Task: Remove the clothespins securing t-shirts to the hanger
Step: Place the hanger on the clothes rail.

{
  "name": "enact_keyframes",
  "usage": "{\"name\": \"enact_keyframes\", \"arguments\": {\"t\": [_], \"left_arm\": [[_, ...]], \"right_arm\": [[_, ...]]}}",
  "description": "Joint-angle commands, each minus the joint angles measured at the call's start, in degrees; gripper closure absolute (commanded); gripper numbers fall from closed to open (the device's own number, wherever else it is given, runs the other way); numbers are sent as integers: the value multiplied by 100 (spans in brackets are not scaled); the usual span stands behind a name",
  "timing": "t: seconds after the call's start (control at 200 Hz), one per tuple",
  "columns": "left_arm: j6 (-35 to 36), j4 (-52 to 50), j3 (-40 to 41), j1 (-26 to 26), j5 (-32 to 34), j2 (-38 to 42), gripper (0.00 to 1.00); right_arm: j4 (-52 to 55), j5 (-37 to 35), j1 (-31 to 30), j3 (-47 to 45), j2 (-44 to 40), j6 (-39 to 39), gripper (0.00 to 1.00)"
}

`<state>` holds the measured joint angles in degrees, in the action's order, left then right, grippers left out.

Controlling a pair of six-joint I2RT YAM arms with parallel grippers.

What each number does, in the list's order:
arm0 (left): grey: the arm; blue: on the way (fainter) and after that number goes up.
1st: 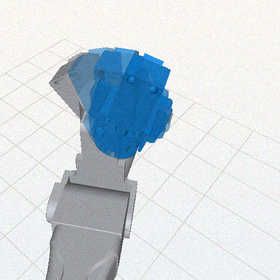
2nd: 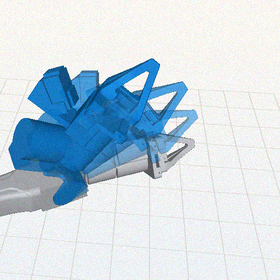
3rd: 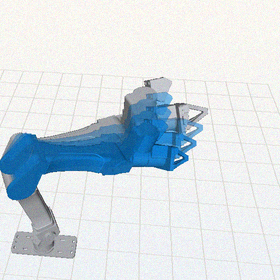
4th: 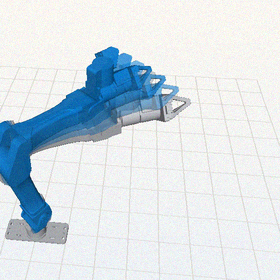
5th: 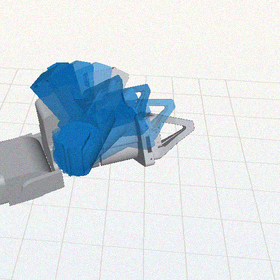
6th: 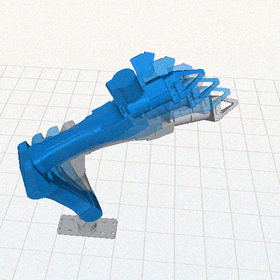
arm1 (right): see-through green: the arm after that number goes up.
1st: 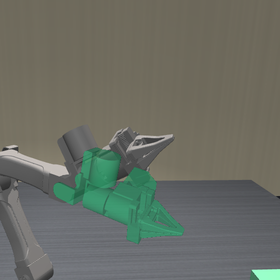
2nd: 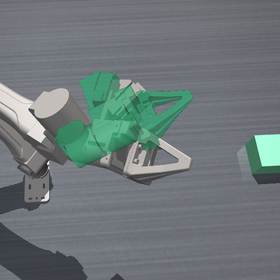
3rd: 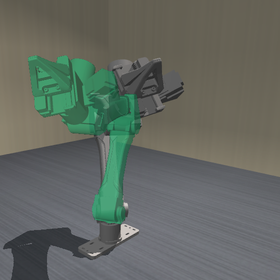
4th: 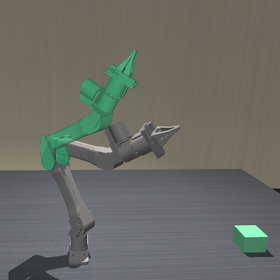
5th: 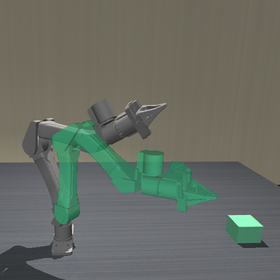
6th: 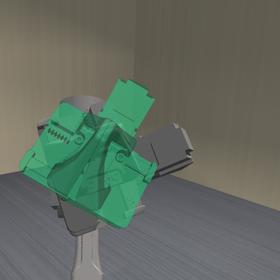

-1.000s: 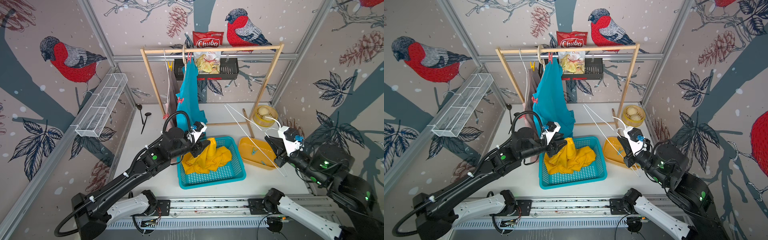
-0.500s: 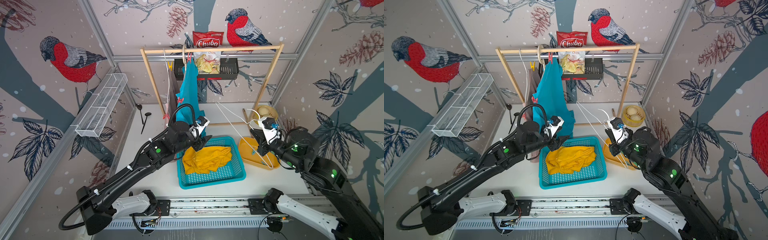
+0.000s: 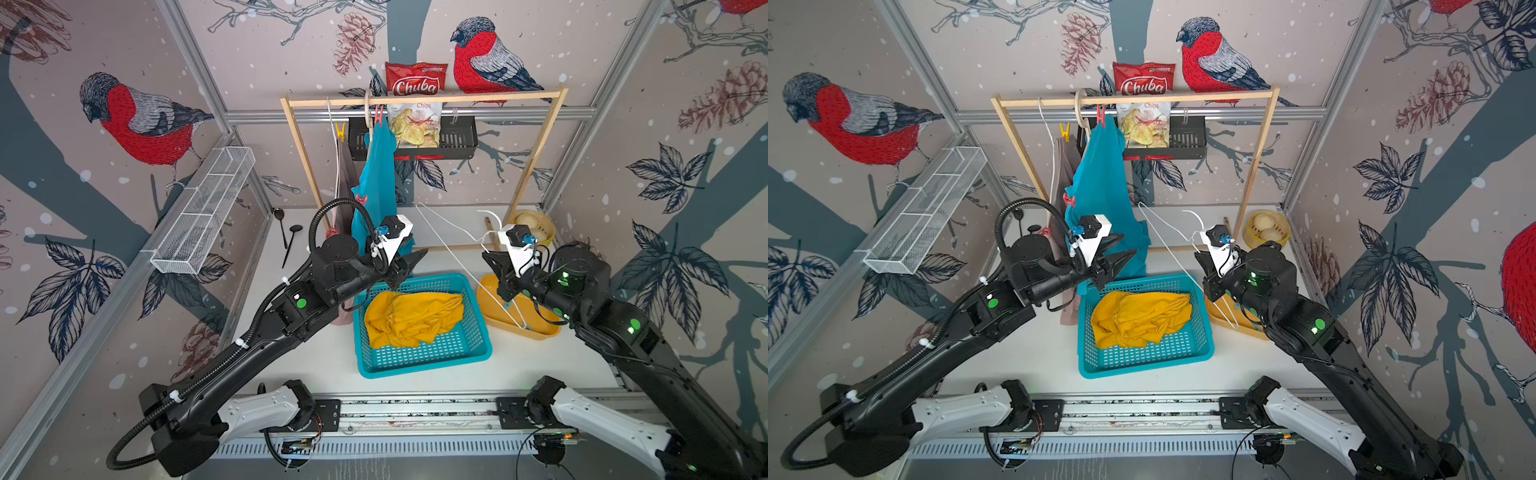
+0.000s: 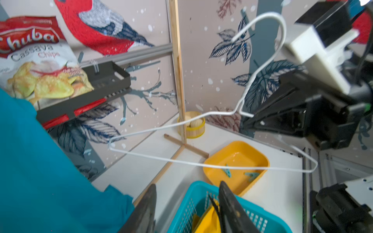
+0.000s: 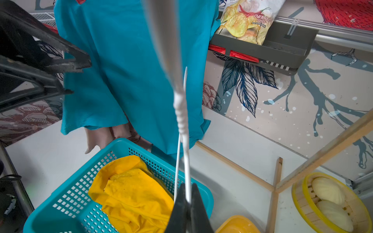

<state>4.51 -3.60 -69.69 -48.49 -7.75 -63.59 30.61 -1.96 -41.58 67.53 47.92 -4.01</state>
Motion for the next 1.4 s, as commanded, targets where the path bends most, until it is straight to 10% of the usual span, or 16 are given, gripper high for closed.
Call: {"name": "enact_keyframes", "arguments": {"t": [0.0,0.48,0.64,0.895,1.396], "left_arm": [[-134,1488,-76,-52,-497,-333,55],[94,1184,-1478,-238,-1340,-2180,52],[216,955,-1639,-240,-1370,-2289,100],[461,300,-1940,222,-2026,-2113,100],[779,-603,-2088,1048,-4020,-1831,100]], "right_arm": [[-662,218,1,-137,57,479,100],[-859,985,-8,-306,165,631,100],[-864,1060,-7,-302,188,574,100],[-995,644,1,120,-348,1206,15],[1745,559,10,1582,68,585,9]]}}
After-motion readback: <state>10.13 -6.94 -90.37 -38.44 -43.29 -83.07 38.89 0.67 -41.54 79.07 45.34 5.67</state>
